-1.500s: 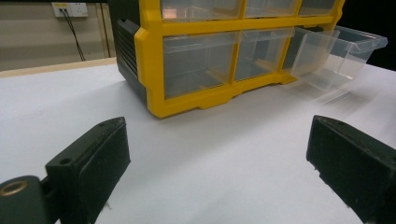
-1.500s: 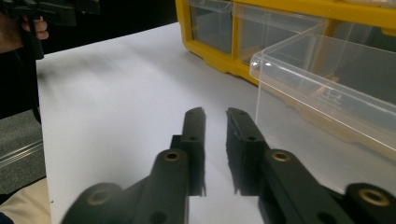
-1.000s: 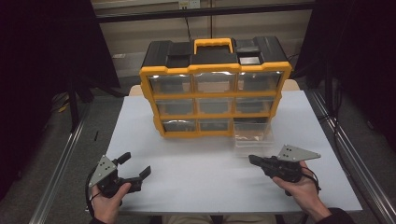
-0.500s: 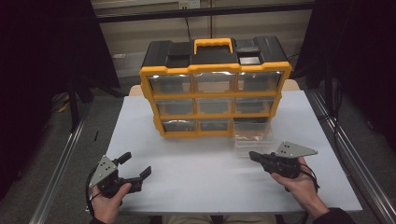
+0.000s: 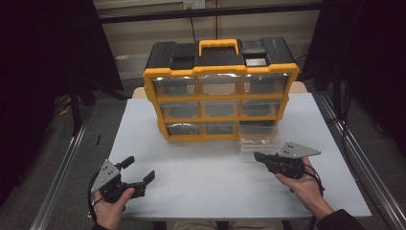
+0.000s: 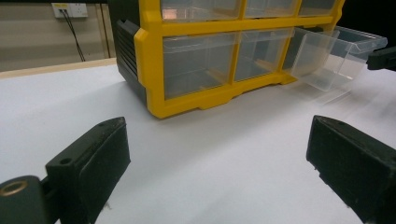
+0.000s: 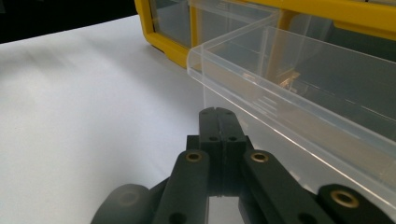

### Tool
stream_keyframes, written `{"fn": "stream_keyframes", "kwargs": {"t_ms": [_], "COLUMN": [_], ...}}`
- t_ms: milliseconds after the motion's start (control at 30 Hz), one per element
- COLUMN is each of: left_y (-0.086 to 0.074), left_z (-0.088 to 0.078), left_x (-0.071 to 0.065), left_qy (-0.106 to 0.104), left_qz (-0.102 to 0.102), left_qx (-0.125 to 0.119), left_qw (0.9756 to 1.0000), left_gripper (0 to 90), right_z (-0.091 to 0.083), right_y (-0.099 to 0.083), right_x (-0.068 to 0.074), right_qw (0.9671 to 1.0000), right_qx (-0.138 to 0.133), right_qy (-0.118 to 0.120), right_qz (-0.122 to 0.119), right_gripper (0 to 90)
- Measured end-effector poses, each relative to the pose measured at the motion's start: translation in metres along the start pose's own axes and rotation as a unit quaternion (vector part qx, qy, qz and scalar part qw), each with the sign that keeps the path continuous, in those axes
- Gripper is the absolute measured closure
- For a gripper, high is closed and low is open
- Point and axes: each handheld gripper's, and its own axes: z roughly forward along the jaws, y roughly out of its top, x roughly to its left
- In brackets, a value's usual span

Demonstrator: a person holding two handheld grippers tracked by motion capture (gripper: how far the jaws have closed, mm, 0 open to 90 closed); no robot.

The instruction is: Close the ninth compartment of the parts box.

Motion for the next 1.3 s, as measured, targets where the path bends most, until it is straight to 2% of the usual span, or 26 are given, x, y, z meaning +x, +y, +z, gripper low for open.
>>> {"fn": "stream_keyframes", "kwargs": {"t_ms": [433, 1300], "left_y": [0.000, 0.000], "left_z": [0.000, 0.000], "left_x": [0.000, 0.000], "left_qy": [0.002, 0.001], "left_qz": [0.001, 0.001], "left_qx": [-0.002, -0.002], "left_qw": [1.0000, 1.0000], "left_gripper": [5.8, 5.8], "right_z": [0.006, 0.015], "right_y": [0.001, 0.001], "right_x": [-0.004, -0.008], "right_qw": [0.9999, 0.9997], "right_qx": [0.004, 0.009], "right_qy": [-0.013, -0.024], "right_qz": [0.001, 0.000], "right_gripper": [90.0, 90.0]}}
